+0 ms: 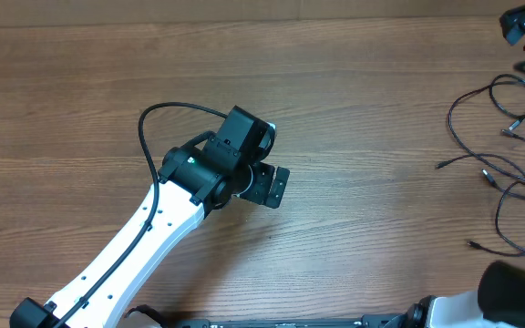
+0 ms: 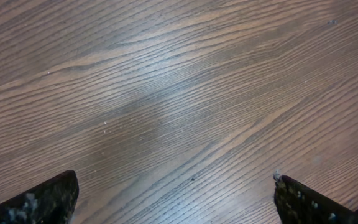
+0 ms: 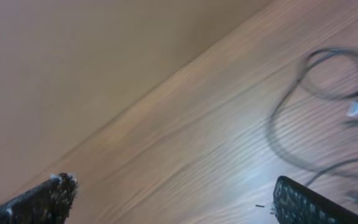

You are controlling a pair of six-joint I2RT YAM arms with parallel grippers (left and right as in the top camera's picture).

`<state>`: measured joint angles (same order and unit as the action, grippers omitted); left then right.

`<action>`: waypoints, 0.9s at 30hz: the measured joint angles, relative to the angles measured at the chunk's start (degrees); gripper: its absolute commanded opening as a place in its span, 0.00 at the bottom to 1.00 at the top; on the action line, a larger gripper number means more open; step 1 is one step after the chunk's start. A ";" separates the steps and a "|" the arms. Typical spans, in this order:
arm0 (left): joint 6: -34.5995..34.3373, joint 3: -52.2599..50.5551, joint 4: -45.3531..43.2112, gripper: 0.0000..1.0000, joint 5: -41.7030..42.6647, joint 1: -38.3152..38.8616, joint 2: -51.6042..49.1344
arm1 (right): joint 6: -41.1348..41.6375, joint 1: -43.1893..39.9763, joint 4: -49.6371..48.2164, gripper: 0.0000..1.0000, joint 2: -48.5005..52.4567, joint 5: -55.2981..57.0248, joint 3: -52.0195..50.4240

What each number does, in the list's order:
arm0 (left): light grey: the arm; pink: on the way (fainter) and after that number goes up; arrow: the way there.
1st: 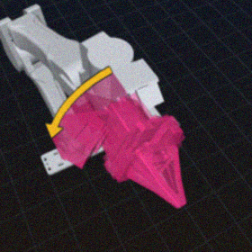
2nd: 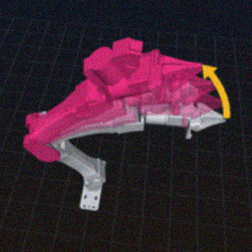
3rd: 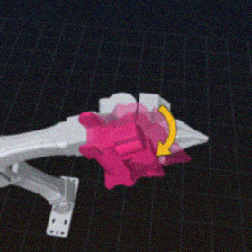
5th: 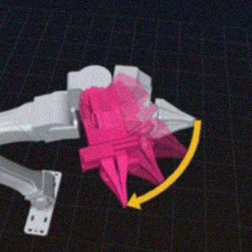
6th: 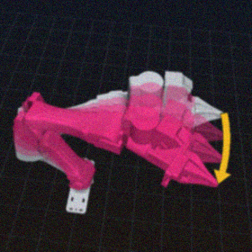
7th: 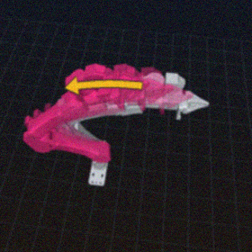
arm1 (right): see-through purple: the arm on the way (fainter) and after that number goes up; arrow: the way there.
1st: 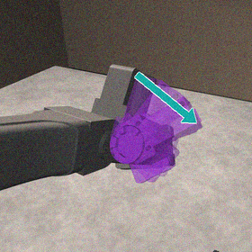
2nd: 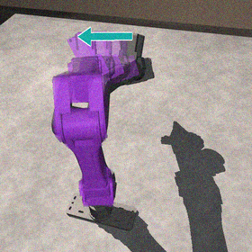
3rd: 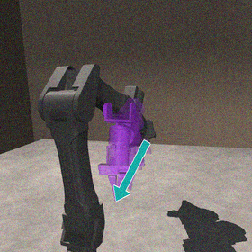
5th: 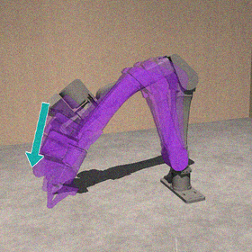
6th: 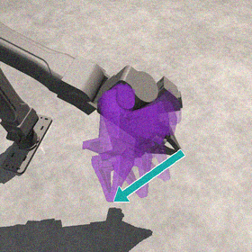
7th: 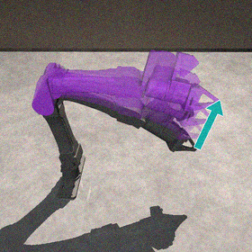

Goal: Untangle cables

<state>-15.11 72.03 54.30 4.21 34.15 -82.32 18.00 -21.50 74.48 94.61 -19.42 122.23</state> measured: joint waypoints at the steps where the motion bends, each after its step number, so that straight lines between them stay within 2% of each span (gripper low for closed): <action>1: 0.00 0.00 -0.04 1.00 0.00 0.00 0.00 | 0.00 0.00 3.43 1.00 -1.49 -3.08 0.02; 6: 0.00 0.00 -0.04 1.00 0.00 0.00 0.00 | -1.62 0.15 22.47 1.00 -4.13 -9.77 -0.02; 9: 0.00 0.00 -0.02 1.00 0.00 0.00 0.00 | -6.23 2.73 22.64 1.00 -4.13 -10.40 -0.07; 14: 0.00 0.00 -0.02 1.00 -0.04 0.00 0.00 | -7.54 17.22 22.64 1.00 -4.35 -6.03 -5.46; 18: 0.00 0.00 0.02 1.00 0.00 0.00 0.00 | 0.17 27.78 20.81 1.00 -4.24 6.78 -15.56; 21: 0.00 0.00 0.04 0.99 0.00 0.00 0.00 | 4.96 32.13 16.48 1.00 -4.13 13.05 -23.04; 27: 0.00 0.00 -0.02 1.00 0.00 0.00 0.00 | 7.96 33.29 10.08 1.00 -4.11 16.81 -28.11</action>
<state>-15.11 72.03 54.28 4.21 34.15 -82.32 25.96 11.79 84.55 90.50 -2.61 94.13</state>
